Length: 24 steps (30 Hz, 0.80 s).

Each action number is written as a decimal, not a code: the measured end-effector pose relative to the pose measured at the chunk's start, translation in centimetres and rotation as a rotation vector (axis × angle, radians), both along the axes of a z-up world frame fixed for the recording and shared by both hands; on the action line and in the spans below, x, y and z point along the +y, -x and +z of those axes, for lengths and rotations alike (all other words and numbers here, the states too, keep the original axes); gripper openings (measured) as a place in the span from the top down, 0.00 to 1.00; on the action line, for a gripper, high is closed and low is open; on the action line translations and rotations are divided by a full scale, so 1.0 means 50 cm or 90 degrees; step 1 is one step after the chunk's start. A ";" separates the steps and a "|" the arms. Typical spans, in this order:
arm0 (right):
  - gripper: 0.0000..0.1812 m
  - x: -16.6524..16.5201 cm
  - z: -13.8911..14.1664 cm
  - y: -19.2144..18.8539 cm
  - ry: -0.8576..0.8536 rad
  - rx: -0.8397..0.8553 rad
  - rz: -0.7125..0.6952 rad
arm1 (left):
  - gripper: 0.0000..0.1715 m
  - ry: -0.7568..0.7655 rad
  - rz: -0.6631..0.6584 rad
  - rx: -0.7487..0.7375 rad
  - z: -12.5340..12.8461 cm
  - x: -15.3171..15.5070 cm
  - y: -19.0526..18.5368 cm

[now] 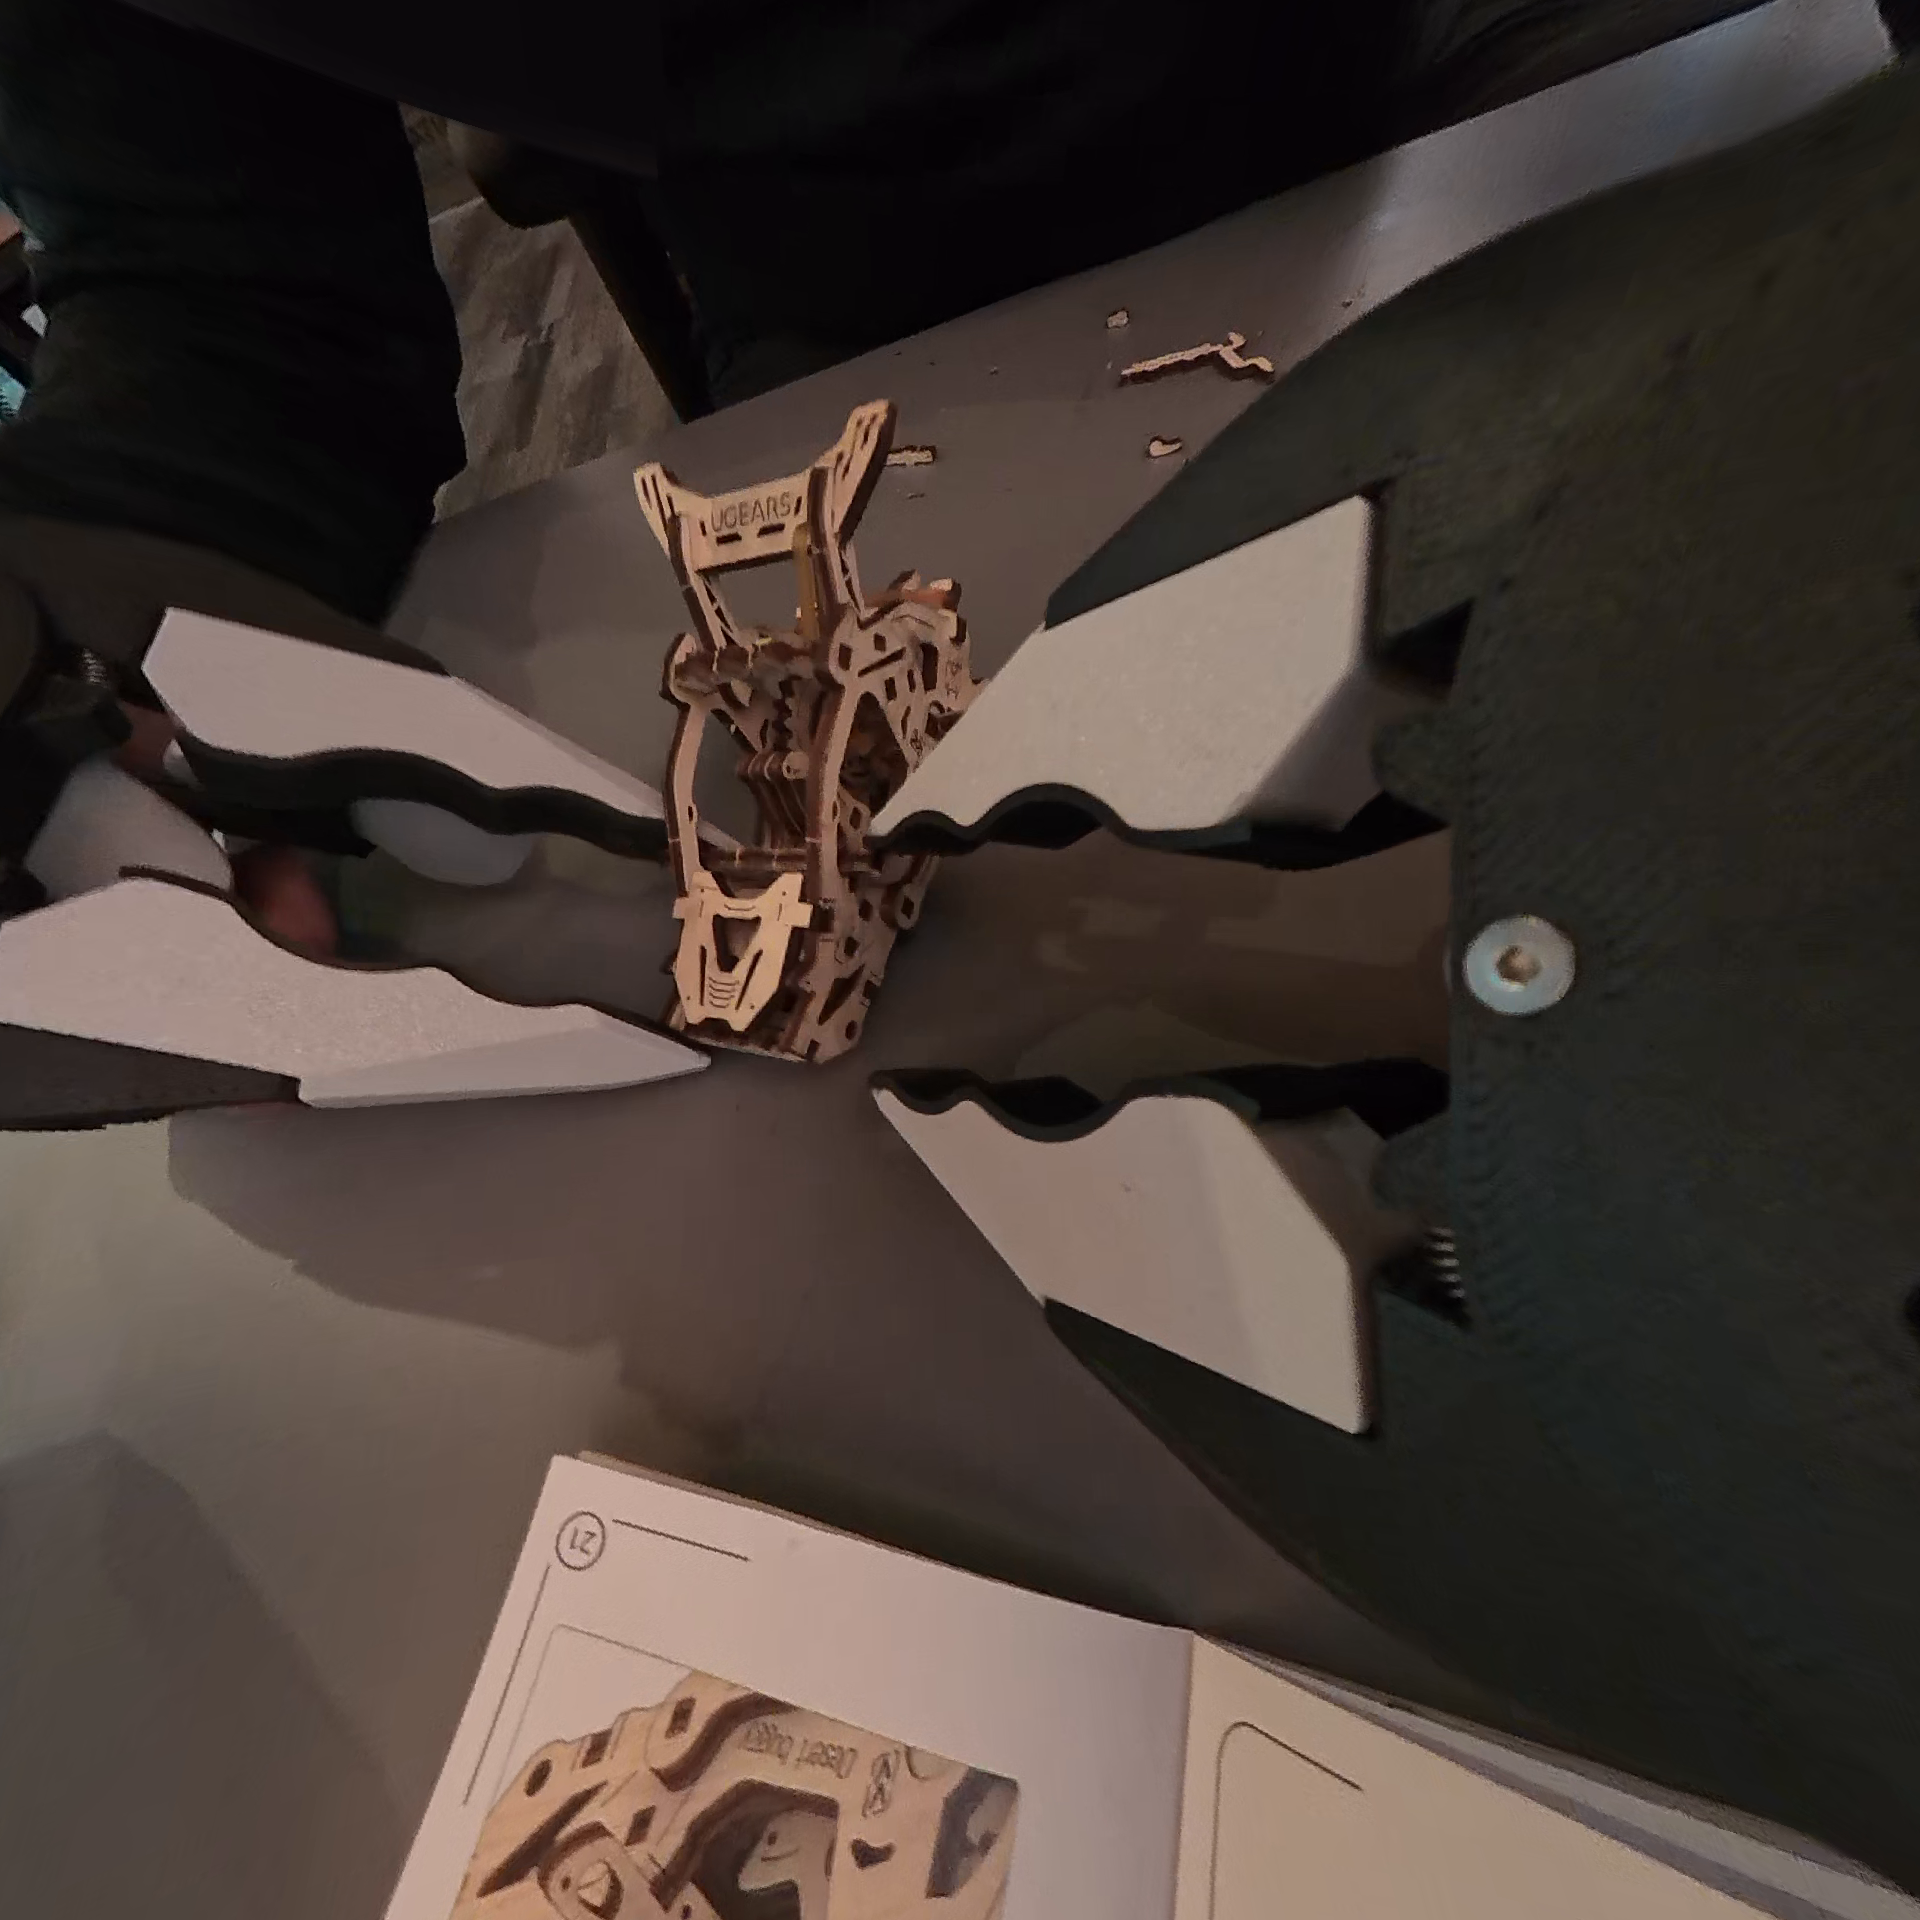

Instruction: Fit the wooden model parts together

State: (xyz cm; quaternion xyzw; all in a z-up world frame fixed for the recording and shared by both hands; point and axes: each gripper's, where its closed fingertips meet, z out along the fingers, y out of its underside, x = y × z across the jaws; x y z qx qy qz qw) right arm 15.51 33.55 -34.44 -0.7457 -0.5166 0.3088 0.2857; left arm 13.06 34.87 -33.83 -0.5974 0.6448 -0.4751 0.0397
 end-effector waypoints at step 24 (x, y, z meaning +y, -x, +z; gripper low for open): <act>0.79 0.007 0.001 0.000 0.001 0.002 -0.015 | 0.97 0.044 0.019 0.005 0.007 -0.019 0.010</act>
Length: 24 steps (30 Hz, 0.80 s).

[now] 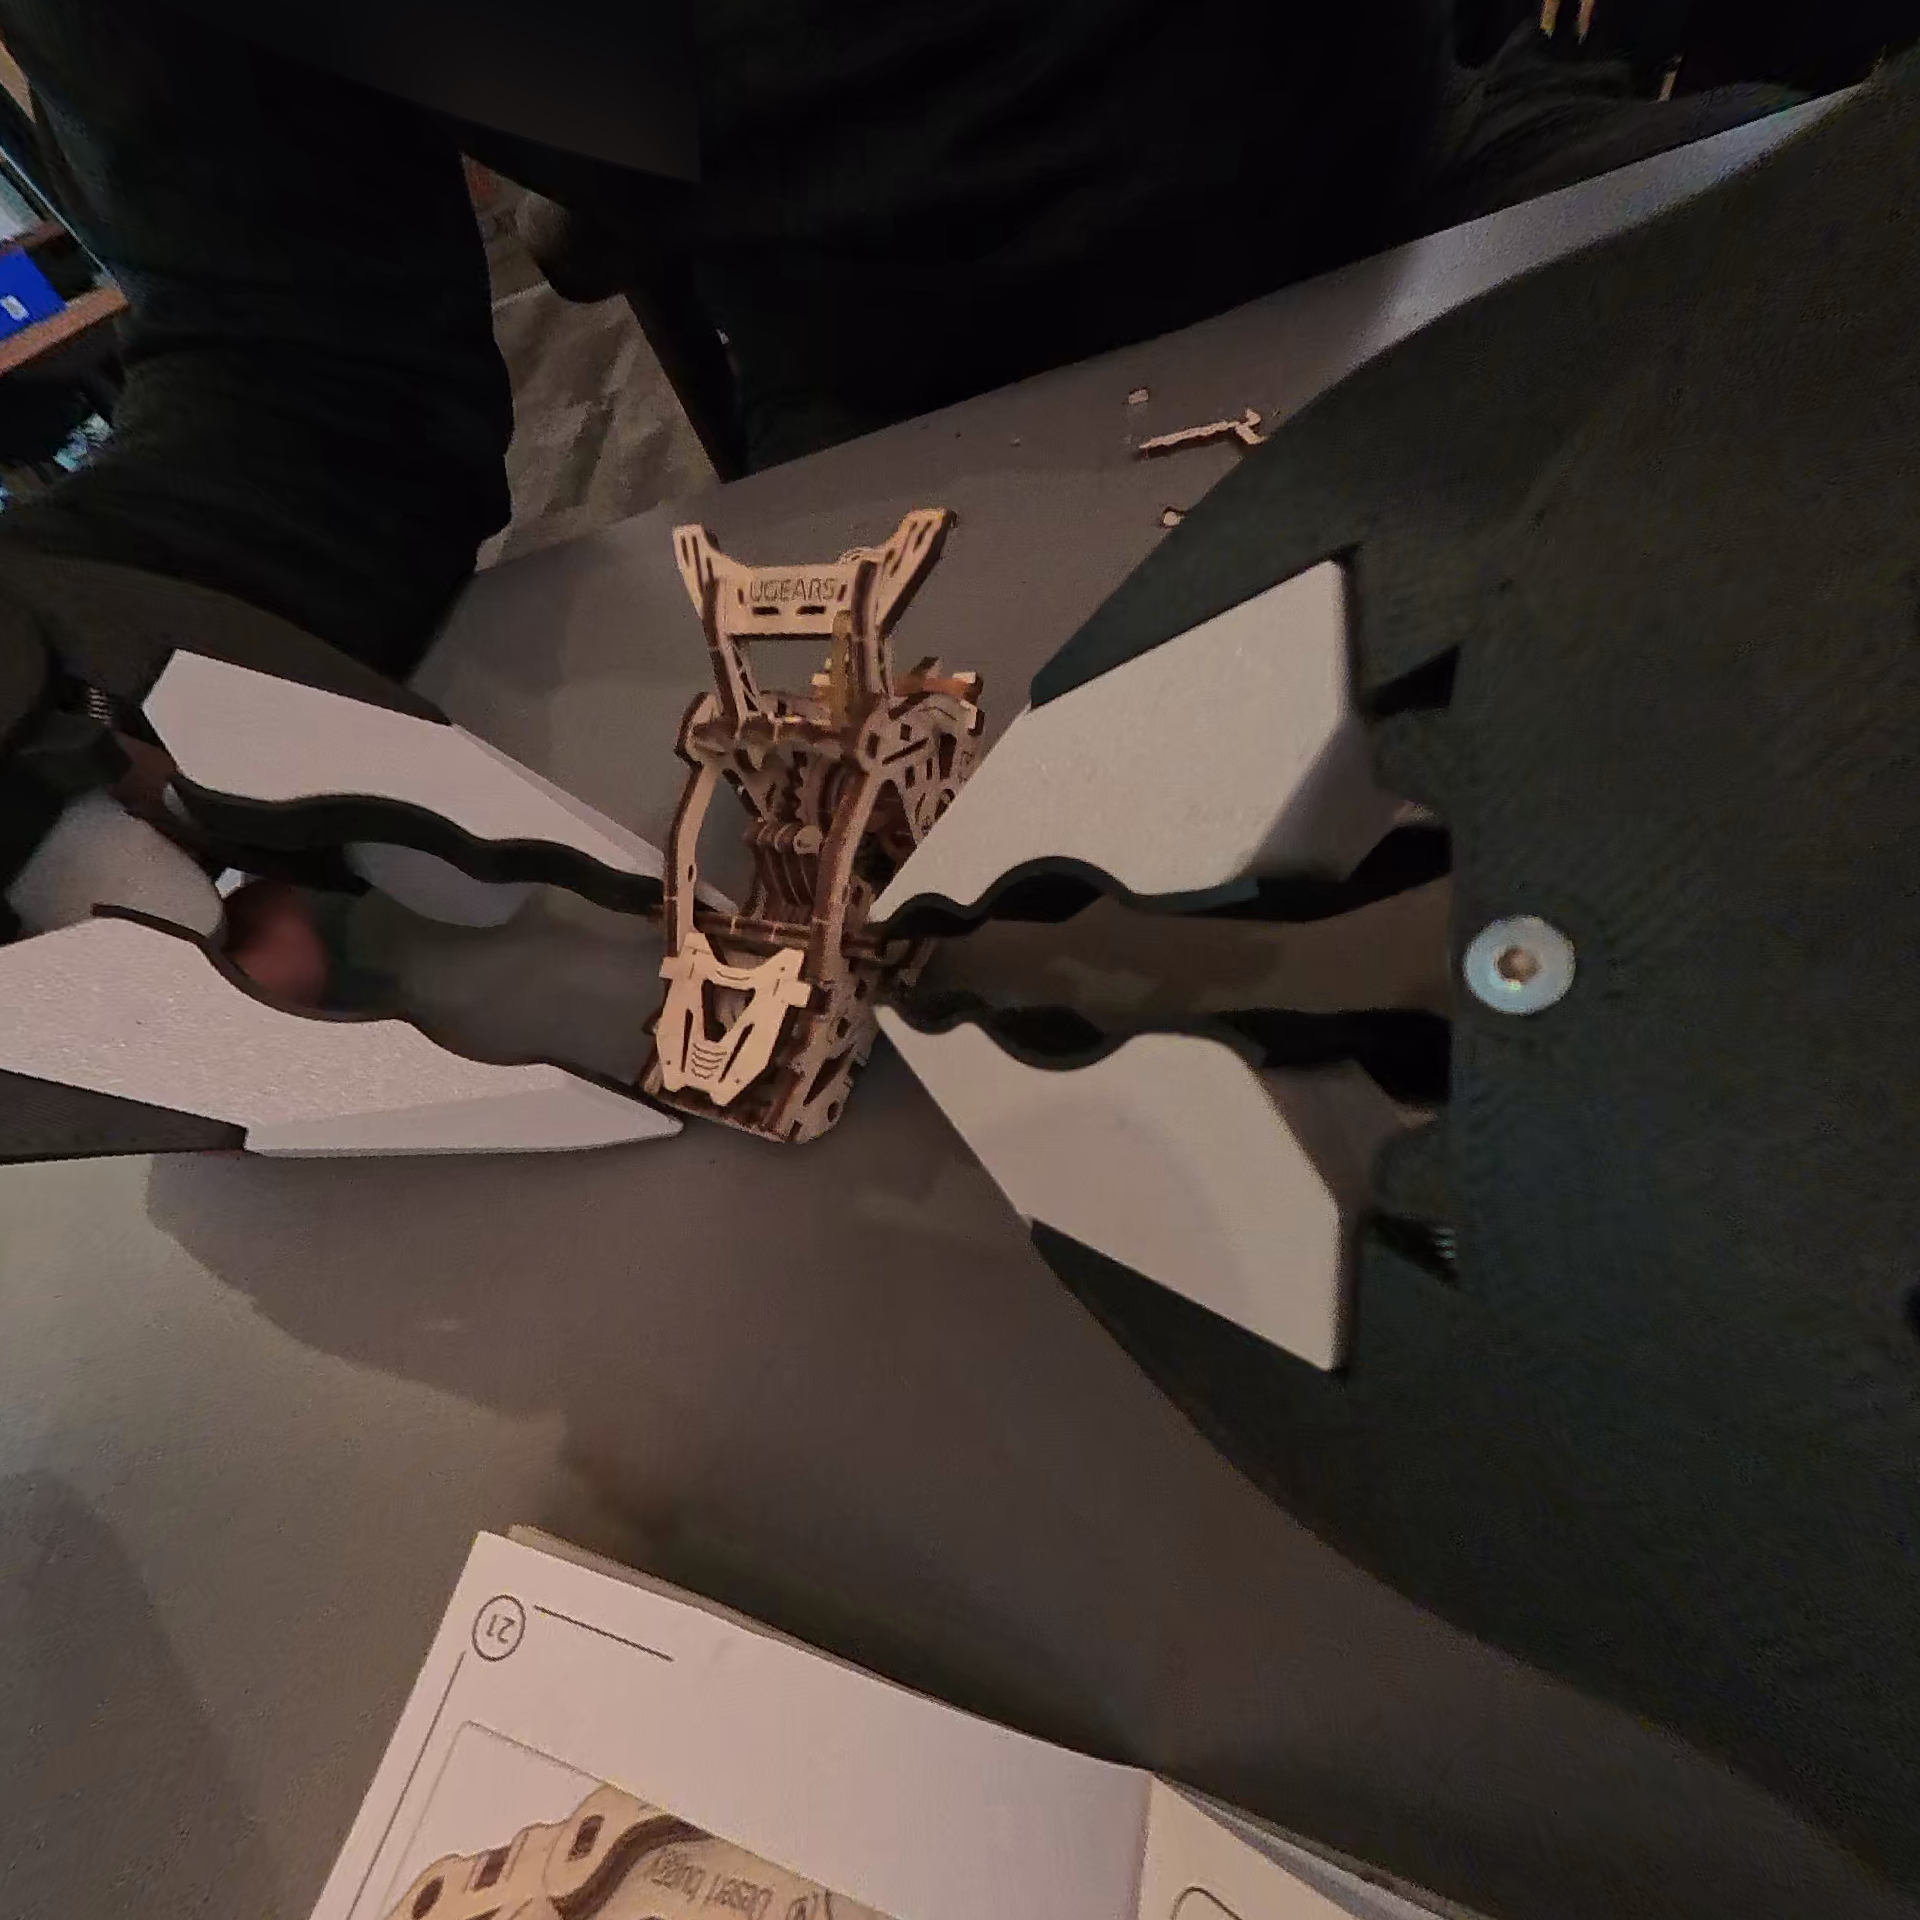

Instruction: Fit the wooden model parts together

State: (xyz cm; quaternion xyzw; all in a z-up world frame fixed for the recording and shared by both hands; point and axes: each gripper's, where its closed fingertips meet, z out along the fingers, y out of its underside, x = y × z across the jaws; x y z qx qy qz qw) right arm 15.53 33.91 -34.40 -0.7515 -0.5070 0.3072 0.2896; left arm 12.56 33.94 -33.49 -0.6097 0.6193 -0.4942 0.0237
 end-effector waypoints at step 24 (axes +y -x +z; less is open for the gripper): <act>0.79 0.000 0.000 0.001 0.003 0.000 -0.001 | 1.00 0.109 0.014 0.053 -0.003 -0.007 0.002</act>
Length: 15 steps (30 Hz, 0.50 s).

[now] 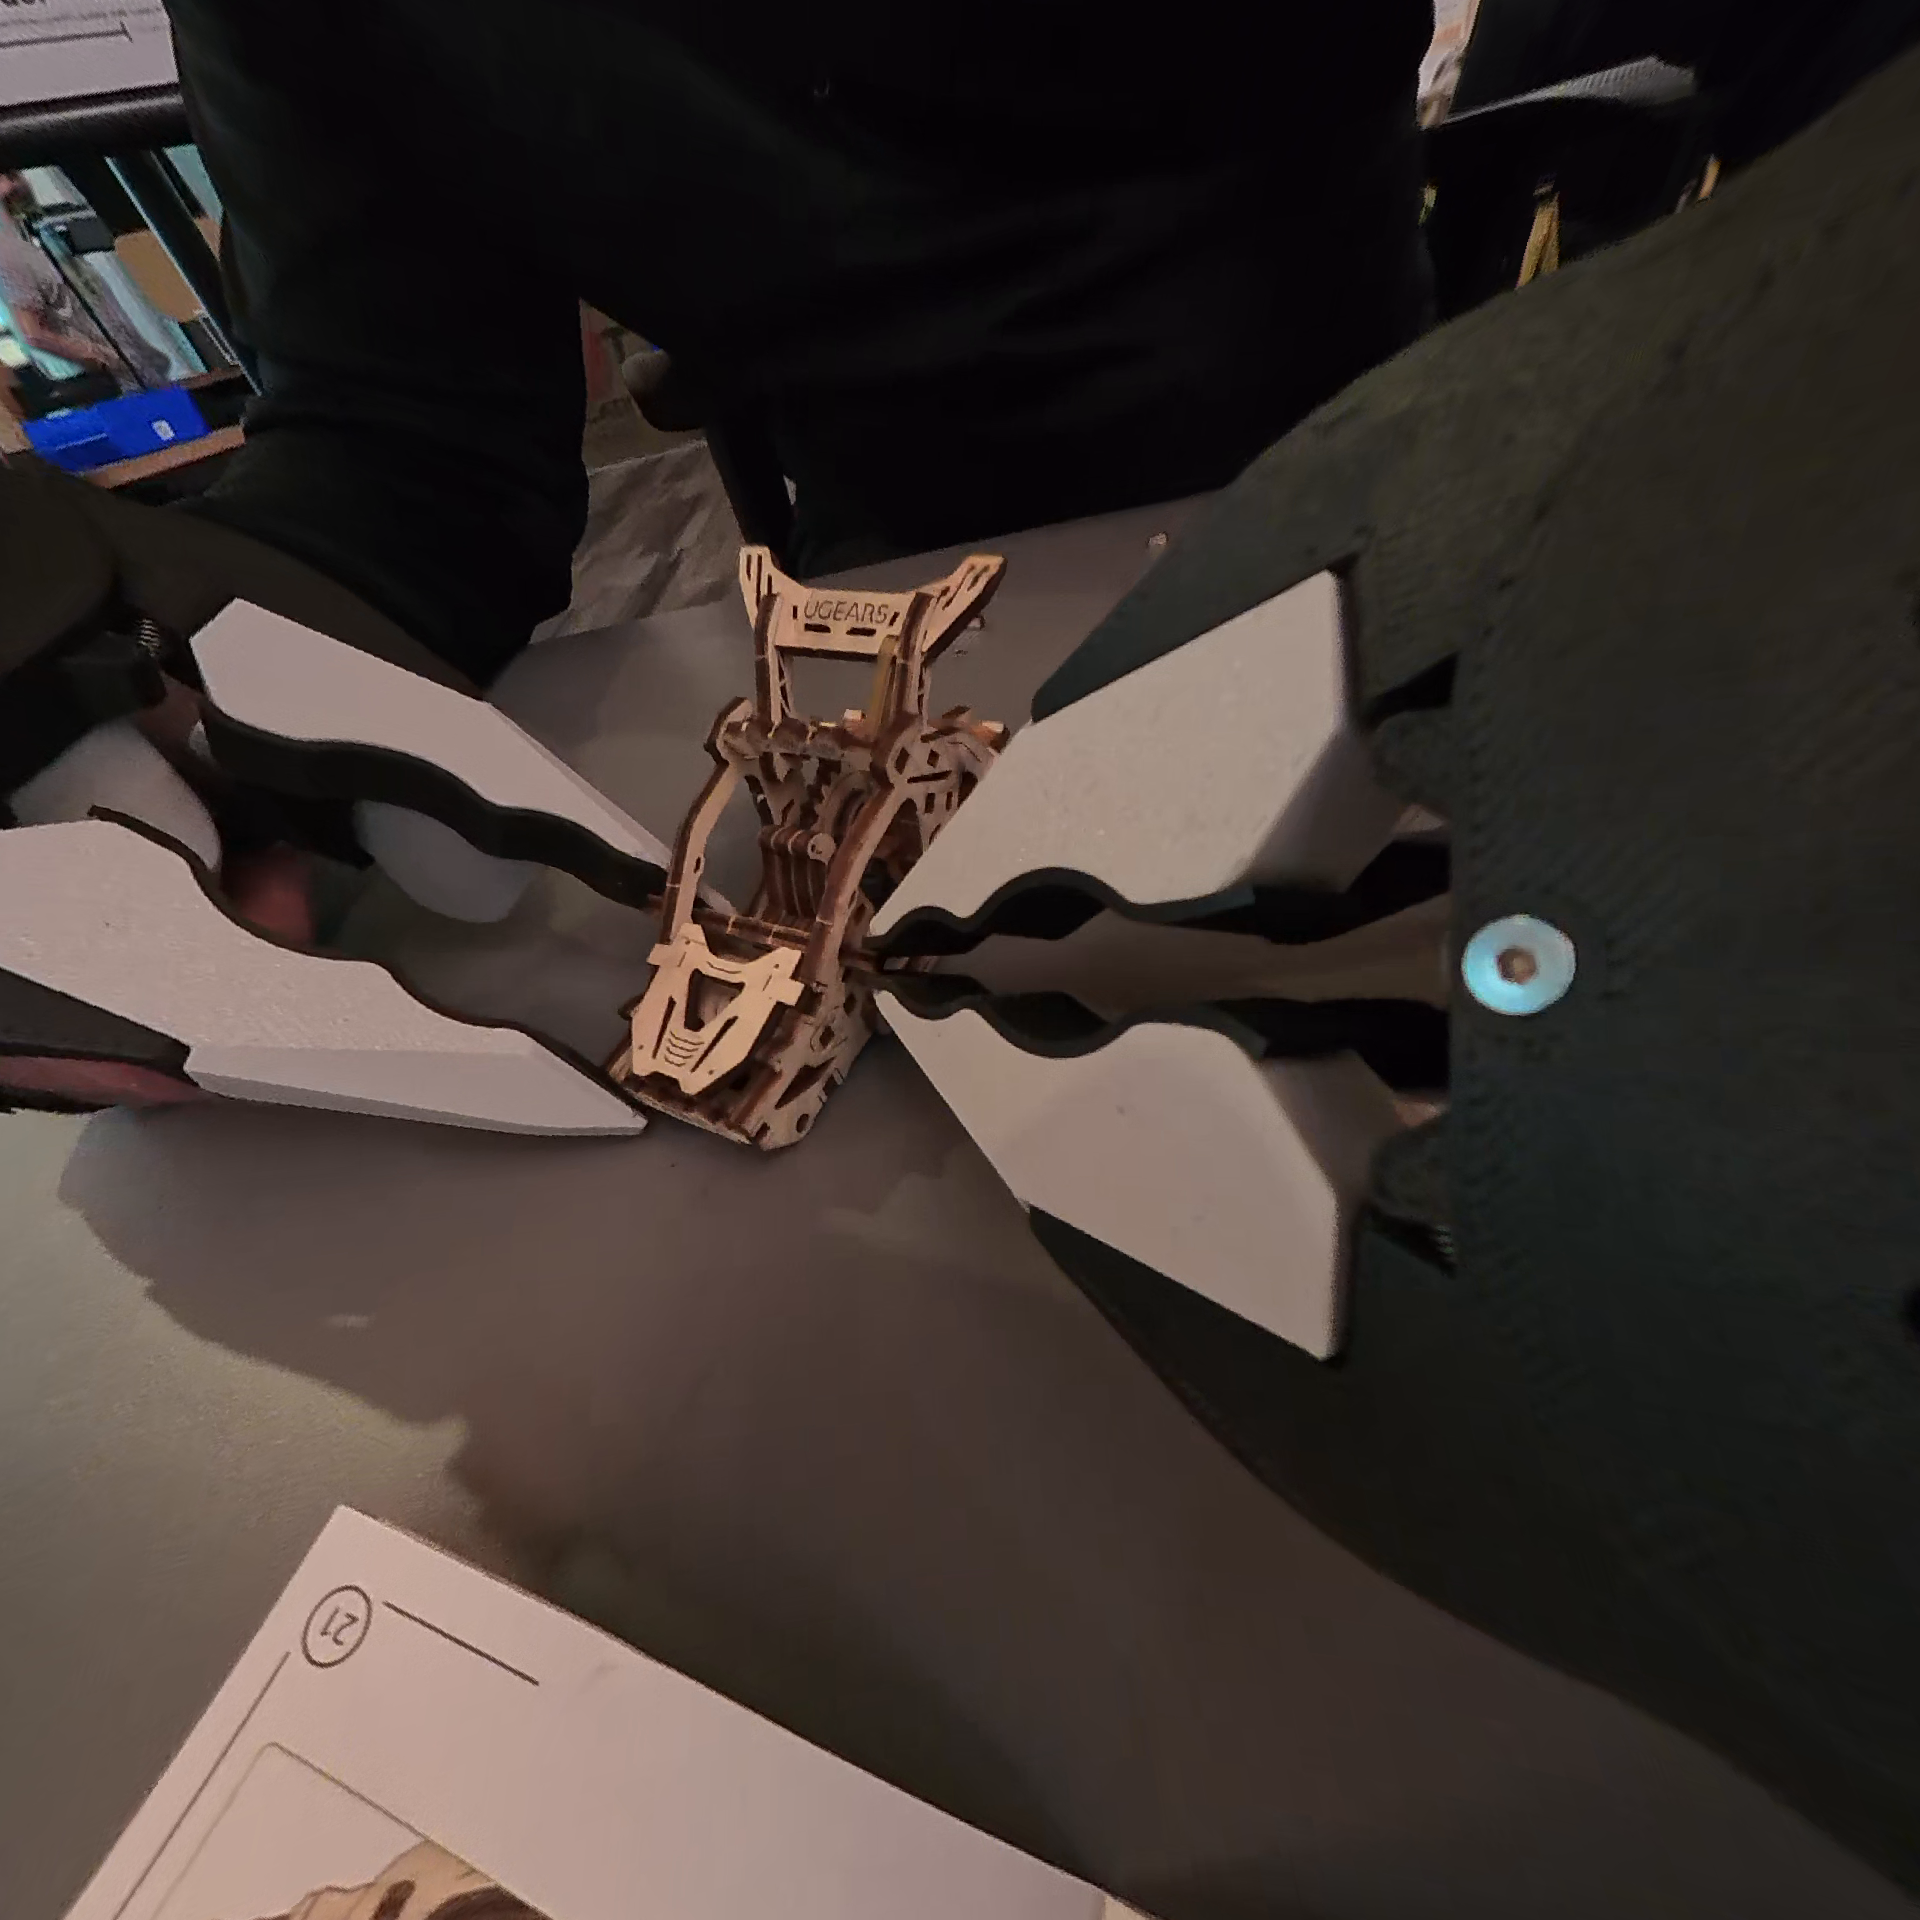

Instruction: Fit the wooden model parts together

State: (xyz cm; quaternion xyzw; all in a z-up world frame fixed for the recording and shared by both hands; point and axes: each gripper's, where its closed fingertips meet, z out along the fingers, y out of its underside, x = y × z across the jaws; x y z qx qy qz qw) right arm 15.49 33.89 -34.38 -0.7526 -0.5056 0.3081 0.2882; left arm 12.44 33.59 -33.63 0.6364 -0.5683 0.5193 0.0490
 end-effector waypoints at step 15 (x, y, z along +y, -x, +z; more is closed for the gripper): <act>0.79 0.006 0.002 0.002 -0.007 0.001 -0.006 | 1.00 -0.073 0.037 -0.028 -0.001 0.008 -0.001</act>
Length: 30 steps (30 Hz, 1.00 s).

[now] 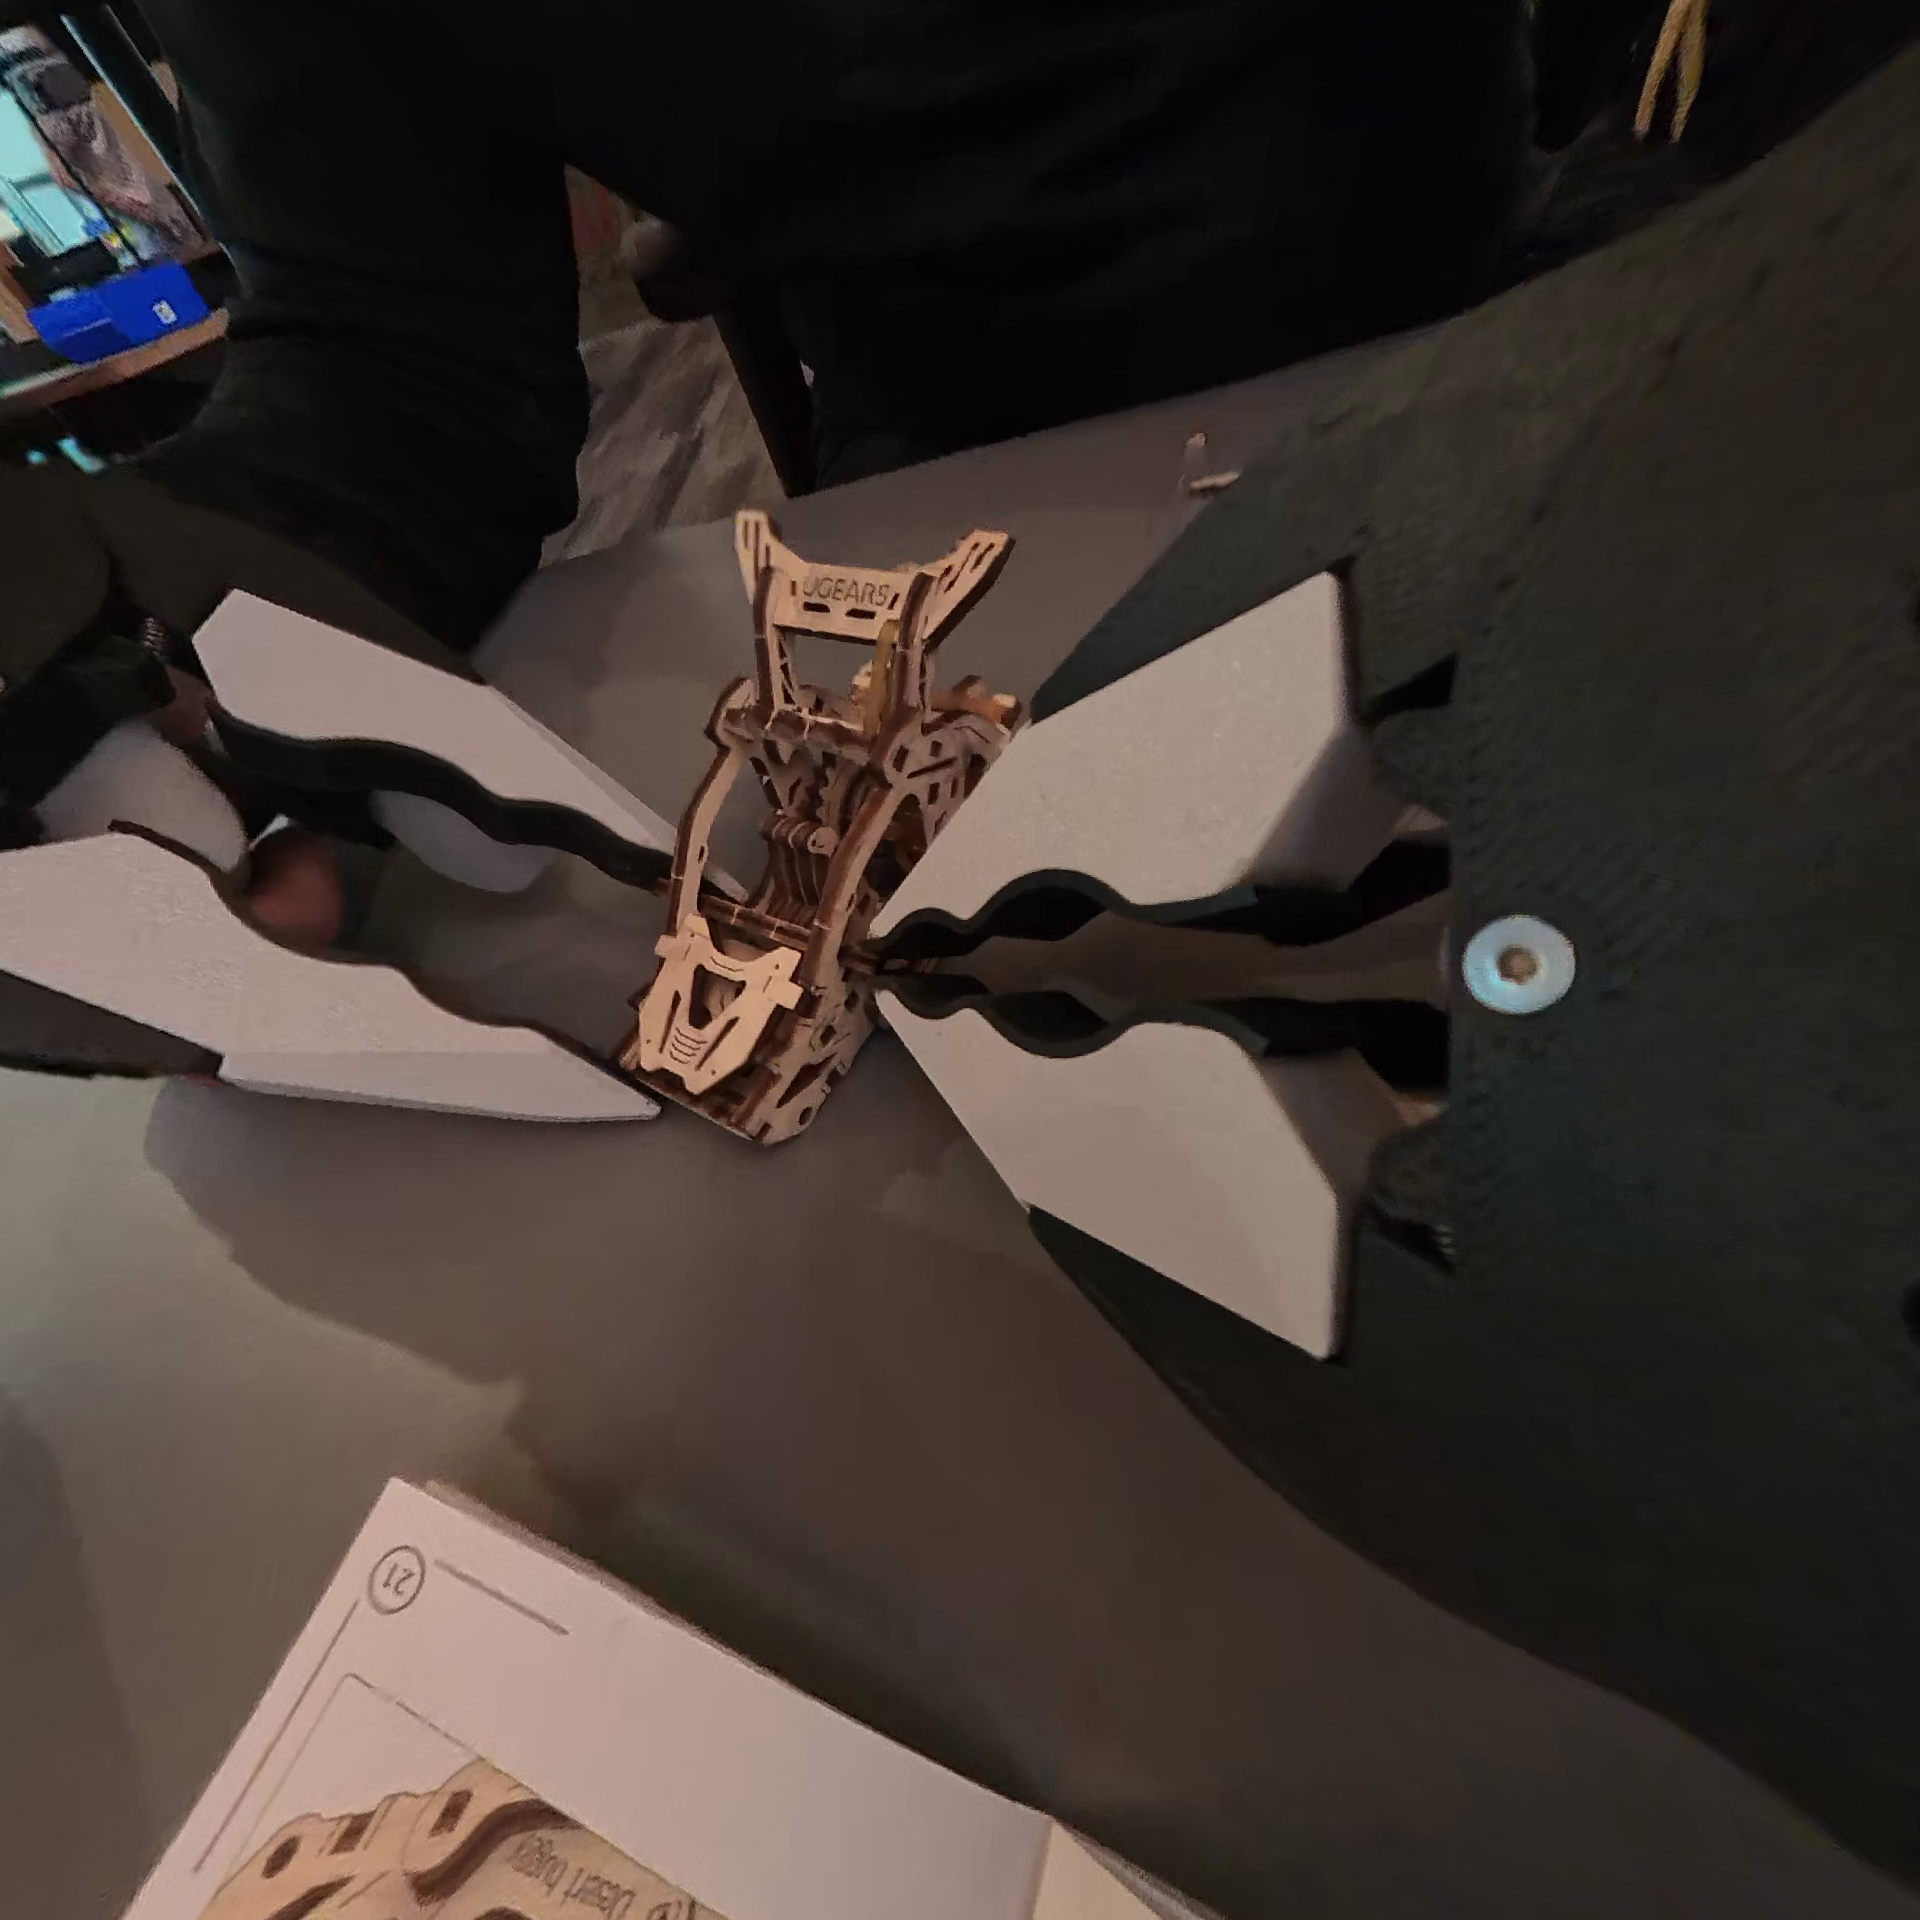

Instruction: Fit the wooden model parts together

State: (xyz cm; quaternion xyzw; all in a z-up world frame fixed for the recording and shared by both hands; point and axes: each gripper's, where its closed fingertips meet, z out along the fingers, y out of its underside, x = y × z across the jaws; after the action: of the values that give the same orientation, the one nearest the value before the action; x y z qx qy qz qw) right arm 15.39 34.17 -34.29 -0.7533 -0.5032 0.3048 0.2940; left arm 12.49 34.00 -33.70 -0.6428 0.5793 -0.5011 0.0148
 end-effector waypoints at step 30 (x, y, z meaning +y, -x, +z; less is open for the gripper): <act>0.78 0.004 -0.006 0.003 -0.013 -0.018 0.038 | 1.00 0.090 -0.006 0.037 -0.001 0.007 -0.005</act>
State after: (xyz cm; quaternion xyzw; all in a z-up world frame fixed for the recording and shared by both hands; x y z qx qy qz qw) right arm 15.24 34.36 -34.60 -0.7394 -0.5326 0.2974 0.2850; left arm 12.73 34.34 -33.73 -0.6539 0.5457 -0.5217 -0.0497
